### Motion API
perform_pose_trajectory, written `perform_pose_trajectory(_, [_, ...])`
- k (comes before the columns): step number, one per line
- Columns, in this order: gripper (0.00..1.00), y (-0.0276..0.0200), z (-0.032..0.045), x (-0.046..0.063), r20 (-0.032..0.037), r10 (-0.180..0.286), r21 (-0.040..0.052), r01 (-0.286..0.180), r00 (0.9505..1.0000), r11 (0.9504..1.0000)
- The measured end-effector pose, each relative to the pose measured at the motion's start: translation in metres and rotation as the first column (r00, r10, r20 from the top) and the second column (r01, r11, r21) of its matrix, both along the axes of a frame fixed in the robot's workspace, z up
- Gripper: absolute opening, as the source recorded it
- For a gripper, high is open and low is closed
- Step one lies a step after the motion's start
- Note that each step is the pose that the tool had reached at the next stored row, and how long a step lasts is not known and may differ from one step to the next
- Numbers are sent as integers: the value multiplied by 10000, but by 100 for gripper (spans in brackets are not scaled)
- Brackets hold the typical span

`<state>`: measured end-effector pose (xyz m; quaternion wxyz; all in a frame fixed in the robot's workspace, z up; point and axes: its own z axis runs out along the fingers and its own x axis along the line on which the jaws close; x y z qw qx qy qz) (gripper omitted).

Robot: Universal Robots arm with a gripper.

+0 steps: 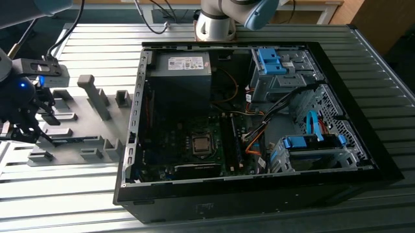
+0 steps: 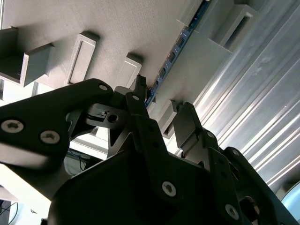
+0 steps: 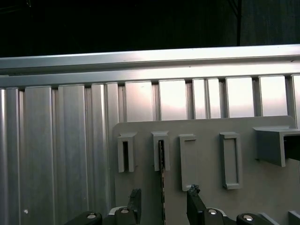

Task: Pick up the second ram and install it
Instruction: 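Pick up the second ram and move it above second insertion slot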

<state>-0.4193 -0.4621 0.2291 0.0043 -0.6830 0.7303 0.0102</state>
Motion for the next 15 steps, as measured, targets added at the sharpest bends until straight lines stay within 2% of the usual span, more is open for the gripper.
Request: perform_pose_trajectory(15, [51, 0, -72, 1, 4, 0, 3, 0, 10000, 10000])
